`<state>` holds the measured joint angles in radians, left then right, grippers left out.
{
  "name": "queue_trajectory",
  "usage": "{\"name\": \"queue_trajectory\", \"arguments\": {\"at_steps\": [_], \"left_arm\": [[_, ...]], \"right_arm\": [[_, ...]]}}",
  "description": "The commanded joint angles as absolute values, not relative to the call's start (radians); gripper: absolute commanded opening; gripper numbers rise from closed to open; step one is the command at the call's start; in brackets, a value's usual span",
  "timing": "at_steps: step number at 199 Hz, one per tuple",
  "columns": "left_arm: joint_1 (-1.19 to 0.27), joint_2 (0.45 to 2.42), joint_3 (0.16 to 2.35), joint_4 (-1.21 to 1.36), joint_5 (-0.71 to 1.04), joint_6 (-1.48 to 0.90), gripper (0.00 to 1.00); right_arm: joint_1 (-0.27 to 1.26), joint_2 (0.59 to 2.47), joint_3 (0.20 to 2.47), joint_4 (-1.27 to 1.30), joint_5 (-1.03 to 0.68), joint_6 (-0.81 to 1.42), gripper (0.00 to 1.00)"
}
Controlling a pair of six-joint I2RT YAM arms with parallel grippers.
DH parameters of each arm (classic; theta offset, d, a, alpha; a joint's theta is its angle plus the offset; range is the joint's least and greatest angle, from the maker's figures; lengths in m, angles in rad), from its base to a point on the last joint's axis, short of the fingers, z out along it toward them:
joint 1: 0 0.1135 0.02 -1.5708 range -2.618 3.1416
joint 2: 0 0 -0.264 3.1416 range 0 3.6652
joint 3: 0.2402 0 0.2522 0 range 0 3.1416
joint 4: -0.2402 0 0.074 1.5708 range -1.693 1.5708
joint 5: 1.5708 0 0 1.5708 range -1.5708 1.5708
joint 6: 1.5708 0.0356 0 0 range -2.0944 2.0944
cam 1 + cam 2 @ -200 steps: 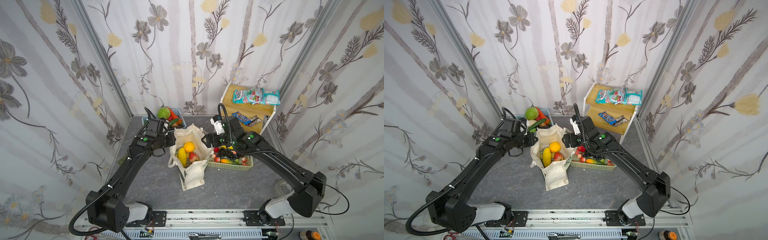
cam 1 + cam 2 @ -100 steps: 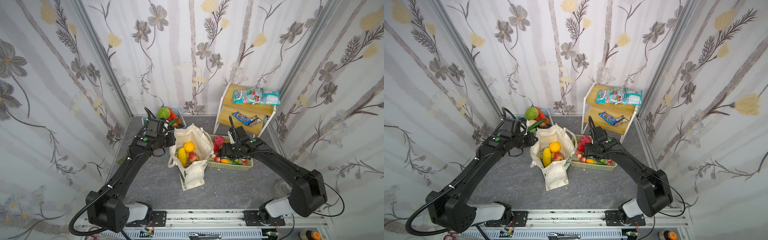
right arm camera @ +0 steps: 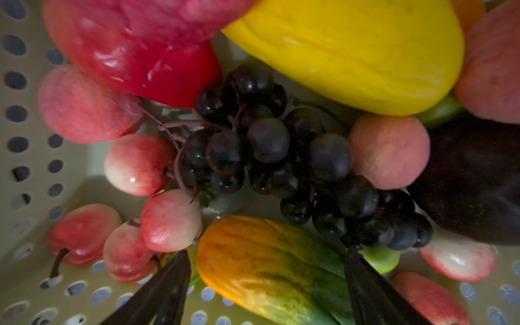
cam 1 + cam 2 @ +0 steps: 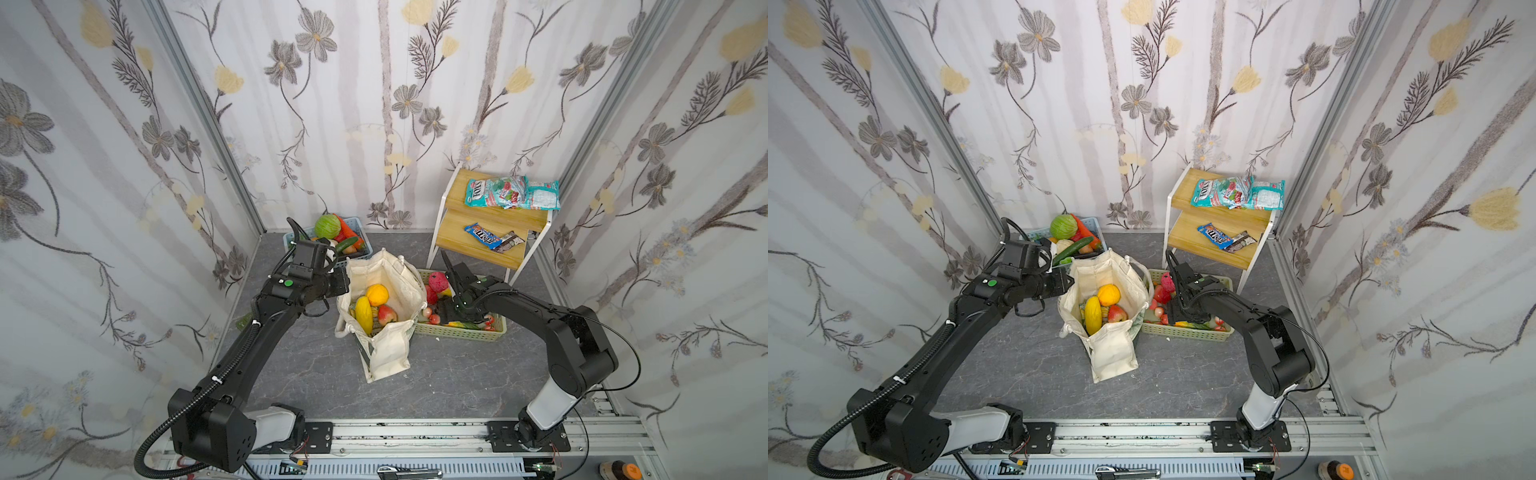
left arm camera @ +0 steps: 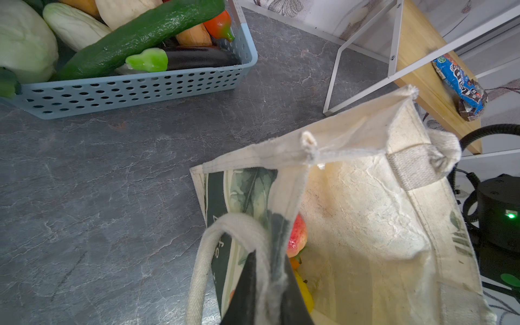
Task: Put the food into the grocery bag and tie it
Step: 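Lower the right gripper onto the orange-green papaya in the basket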
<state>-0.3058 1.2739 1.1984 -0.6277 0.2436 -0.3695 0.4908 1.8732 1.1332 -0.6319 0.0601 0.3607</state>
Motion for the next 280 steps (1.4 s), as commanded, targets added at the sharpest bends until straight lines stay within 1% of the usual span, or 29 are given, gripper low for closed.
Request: {"name": "queue_trajectory", "arguments": {"at_steps": [1,36,63,118,174,195,207,220,239,280], "left_arm": [[-0.305,1.27,1.2,-0.623,0.244,-0.364,0.0],[-0.306,1.27,1.196,-0.623,0.242,-0.364,0.0],[-0.306,1.275,1.2,-0.623,0.243,-0.364,0.0],[-0.305,1.276,1.203,-0.626,0.238,-0.362,0.0],[-0.305,1.275,1.193,-0.618,0.24,-0.365,0.0],[-0.305,1.276,1.193,-0.617,0.241,-0.364,0.0],[-0.306,1.276,1.196,-0.618,0.24,-0.362,0.0],[-0.305,1.279,1.201,-0.625,0.24,-0.358,0.0],[-0.306,1.276,1.202,-0.627,0.235,-0.353,0.0],[-0.305,1.296,1.205,-0.614,0.253,-0.36,0.0]], "right_arm": [[0.491,1.9,1.14,-0.616,0.098,0.35,0.86],[0.491,1.948,1.128,-0.613,0.126,0.351,0.88],[0.491,1.978,1.111,-0.584,0.114,0.352,0.88],[0.485,1.946,1.12,-0.576,0.076,0.348,0.74],[0.465,1.867,1.138,-0.588,0.017,0.327,0.65],[0.454,1.859,1.141,-0.589,0.012,0.318,0.65],[0.45,1.858,1.15,-0.598,0.012,0.298,0.67],[0.452,1.855,1.167,-0.635,0.018,0.249,0.7],[0.453,1.846,1.198,-0.713,0.097,0.181,0.74],[0.459,1.806,1.166,-0.752,0.125,-0.005,0.74]]}}
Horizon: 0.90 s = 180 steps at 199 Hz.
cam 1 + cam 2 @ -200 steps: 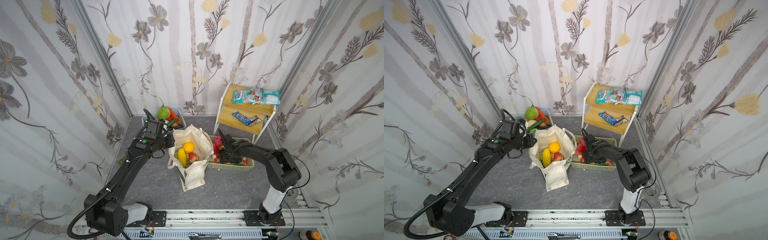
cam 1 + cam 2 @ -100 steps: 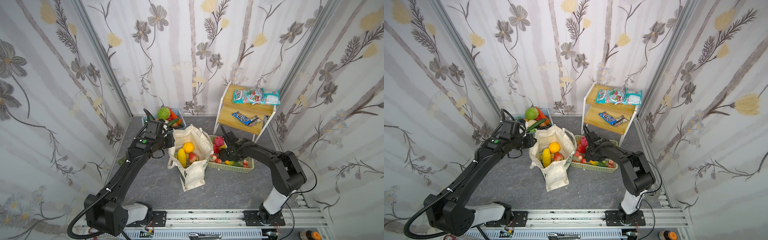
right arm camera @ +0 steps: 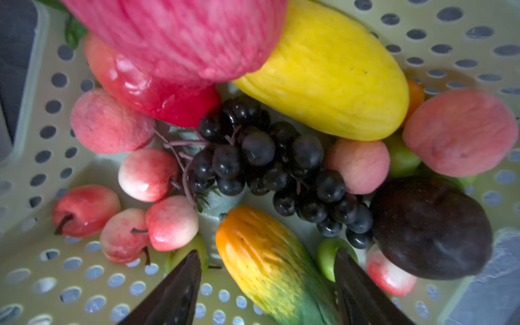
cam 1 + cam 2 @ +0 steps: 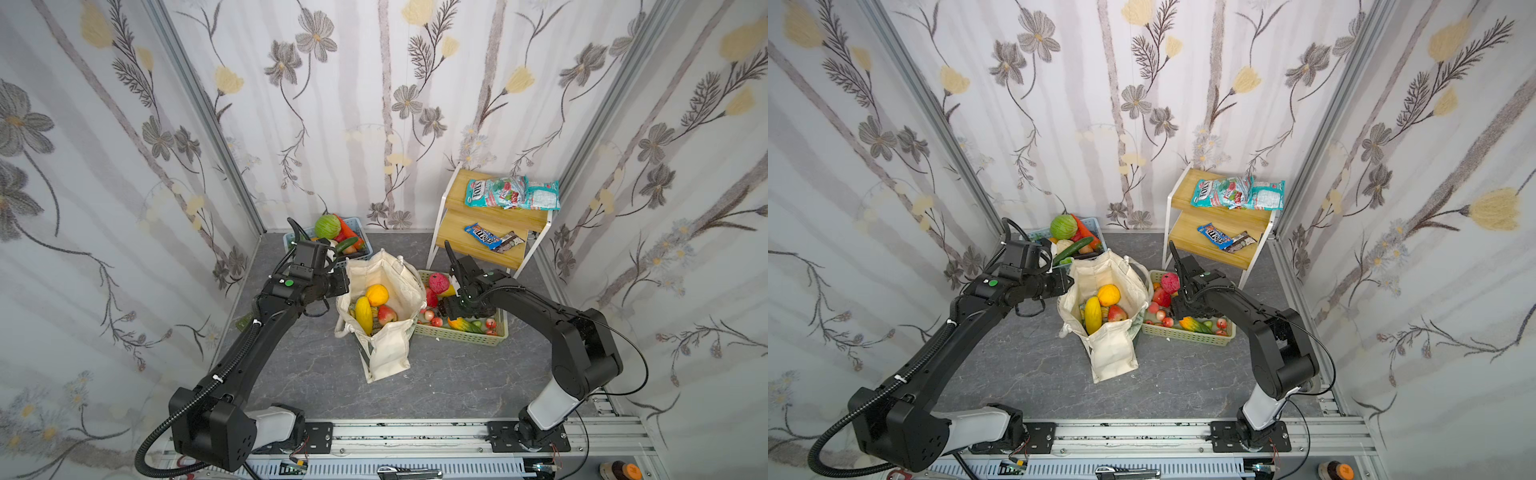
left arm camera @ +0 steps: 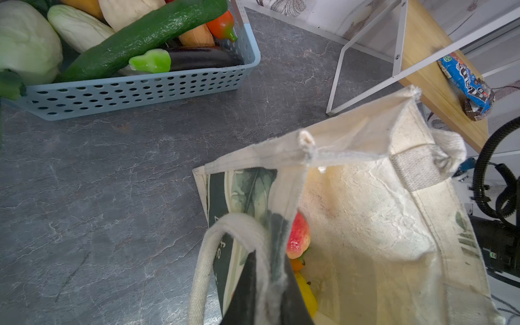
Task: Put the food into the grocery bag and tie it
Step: 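Lower the right gripper onto the orange-green papaya in the basket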
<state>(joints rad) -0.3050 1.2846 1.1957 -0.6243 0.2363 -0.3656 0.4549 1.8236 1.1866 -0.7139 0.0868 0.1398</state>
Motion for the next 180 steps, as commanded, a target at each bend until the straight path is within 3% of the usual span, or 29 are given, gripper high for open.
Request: {"name": "queue_trajectory", "arguments": {"at_steps": [1,95,128,180], "left_arm": [[-0.305,1.297,1.207,-0.614,0.253,-0.36,0.0],[-0.304,1.335,1.265,-0.643,0.26,-0.336,0.0],[-0.304,1.332,1.266,-0.647,0.255,-0.335,0.0],[-0.304,1.327,1.258,-0.651,0.244,-0.337,0.0]], "right_arm": [[0.46,1.806,1.164,-0.752,0.128,-0.008,0.74],[0.477,1.903,1.099,-0.639,0.129,-0.049,0.69],[0.472,1.958,1.085,-0.596,0.132,-0.046,0.51],[0.469,1.902,1.087,-0.598,0.12,-0.044,0.37]]}}
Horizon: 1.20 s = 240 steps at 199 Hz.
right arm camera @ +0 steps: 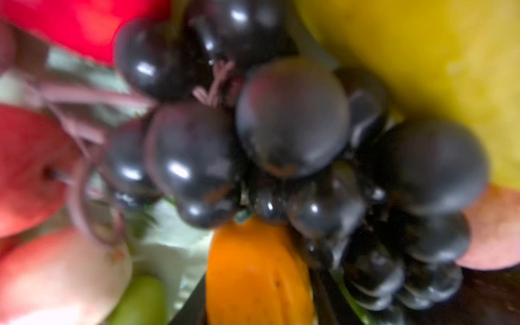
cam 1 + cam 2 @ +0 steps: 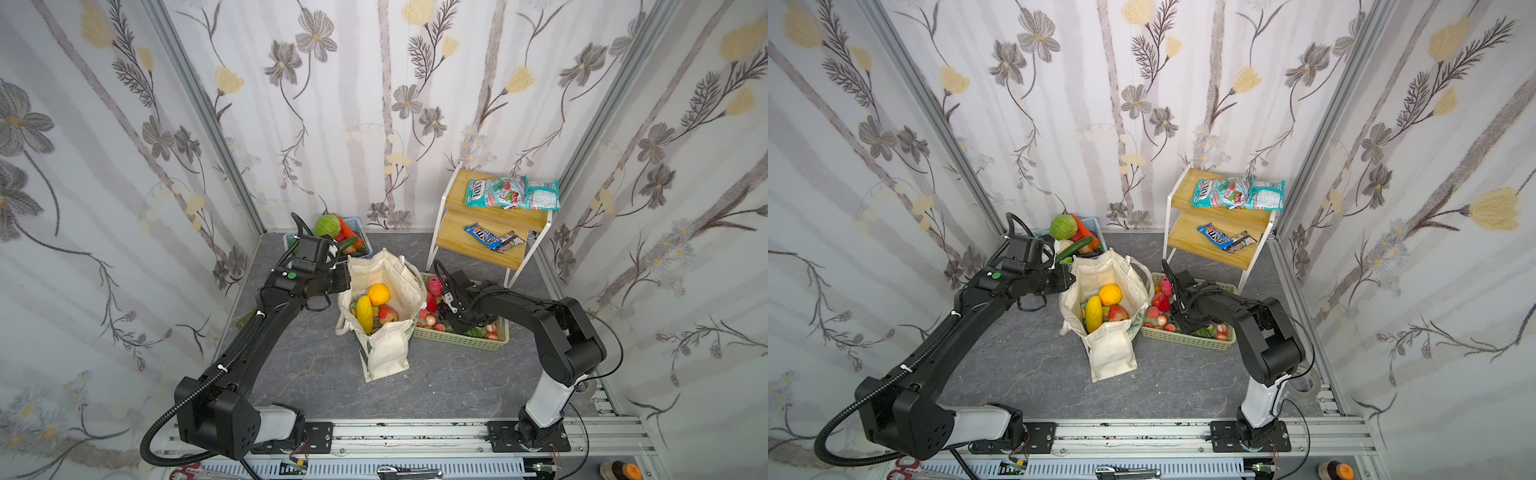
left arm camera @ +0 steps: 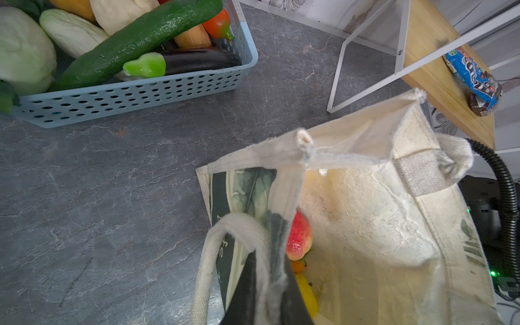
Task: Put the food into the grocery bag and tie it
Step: 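Lower the right gripper onto the orange-green papaya in the basket, then close the right gripper on the papaya and lift it, then carry the papaya over the open tote bag with the right gripper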
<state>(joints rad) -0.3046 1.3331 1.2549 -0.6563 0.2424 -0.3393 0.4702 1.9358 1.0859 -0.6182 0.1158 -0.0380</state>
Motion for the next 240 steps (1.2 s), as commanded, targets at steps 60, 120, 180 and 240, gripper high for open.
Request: {"name": "queue_trajectory", "arguments": {"at_steps": [60,120,180,240], "left_arm": [[-0.304,1.331,1.259,-0.641,0.254,-0.347,0.0],[-0.307,1.324,1.238,-0.625,0.284,-0.362,0.0],[-0.311,1.315,1.223,-0.614,0.294,-0.369,0.0],[-0.321,1.315,1.216,-0.608,0.293,-0.375,0.0]], "right_arm": [[0.468,1.782,1.111,-0.629,0.096,-0.04,0.36],[0.456,1.721,1.17,-0.616,0.024,0.036,0.37],[0.457,1.654,1.284,-0.62,-0.056,0.131,0.39],[0.487,1.568,1.368,-0.549,-0.169,0.259,0.4]]}}
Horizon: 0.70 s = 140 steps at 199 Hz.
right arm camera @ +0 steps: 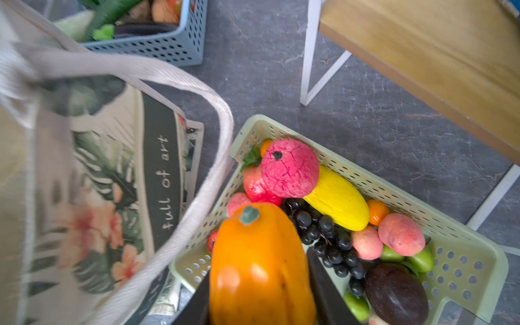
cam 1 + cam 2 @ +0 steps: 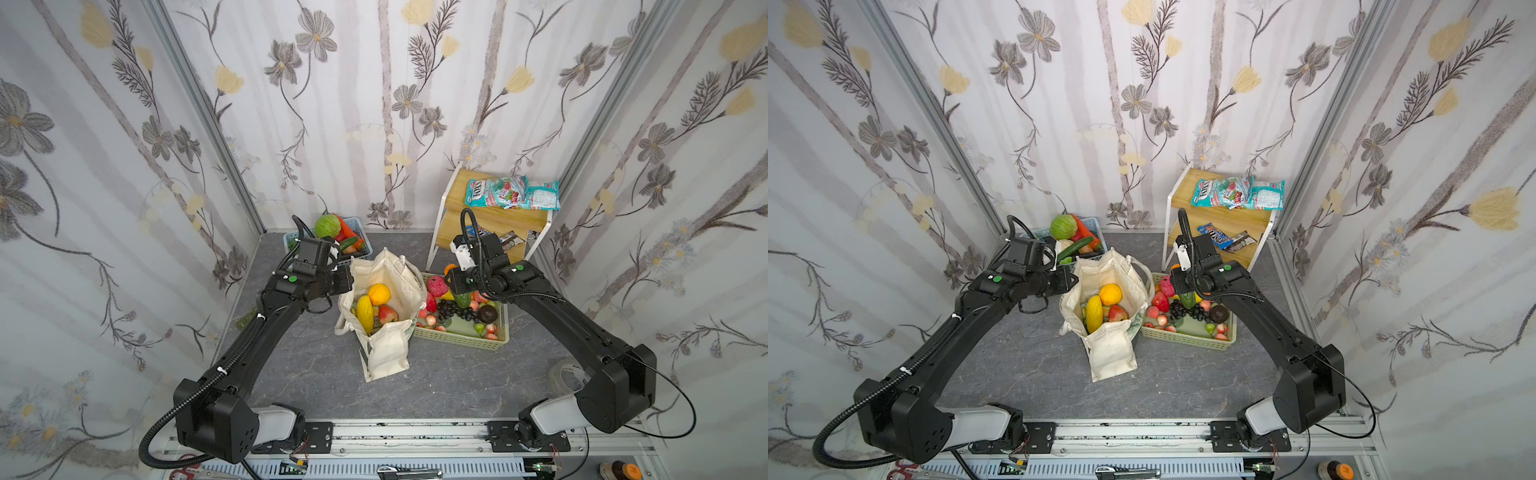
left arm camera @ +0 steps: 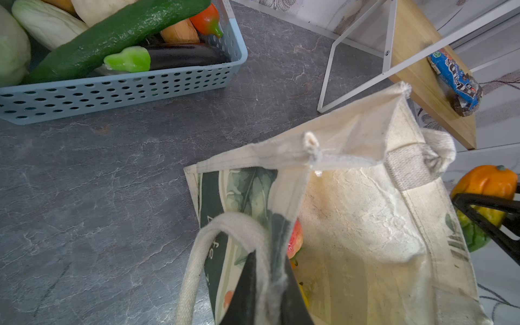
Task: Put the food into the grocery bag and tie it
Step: 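Carry the papaya over the open tote bag with the right gripper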
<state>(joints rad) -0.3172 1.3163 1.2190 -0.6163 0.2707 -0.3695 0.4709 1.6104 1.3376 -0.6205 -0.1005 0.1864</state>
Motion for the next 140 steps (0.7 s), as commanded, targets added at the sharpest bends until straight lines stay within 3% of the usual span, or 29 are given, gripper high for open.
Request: {"name": "queue_trajectory", "arguments": {"at_steps": [1,86,140], "left_arm": [[-0.322,1.315,1.216,-0.608,0.293,-0.375,0.0],[-0.338,1.326,1.226,-0.601,0.288,-0.38,0.0],[-0.339,1.323,1.226,-0.604,0.284,-0.376,0.0]], "right_arm": [[0.487,1.567,1.37,-0.549,-0.17,0.26,0.4],[0.632,1.589,1.563,-0.518,-0.183,0.331,0.44],[0.703,1.7,1.633,-0.495,-0.183,0.359,0.44]]}}
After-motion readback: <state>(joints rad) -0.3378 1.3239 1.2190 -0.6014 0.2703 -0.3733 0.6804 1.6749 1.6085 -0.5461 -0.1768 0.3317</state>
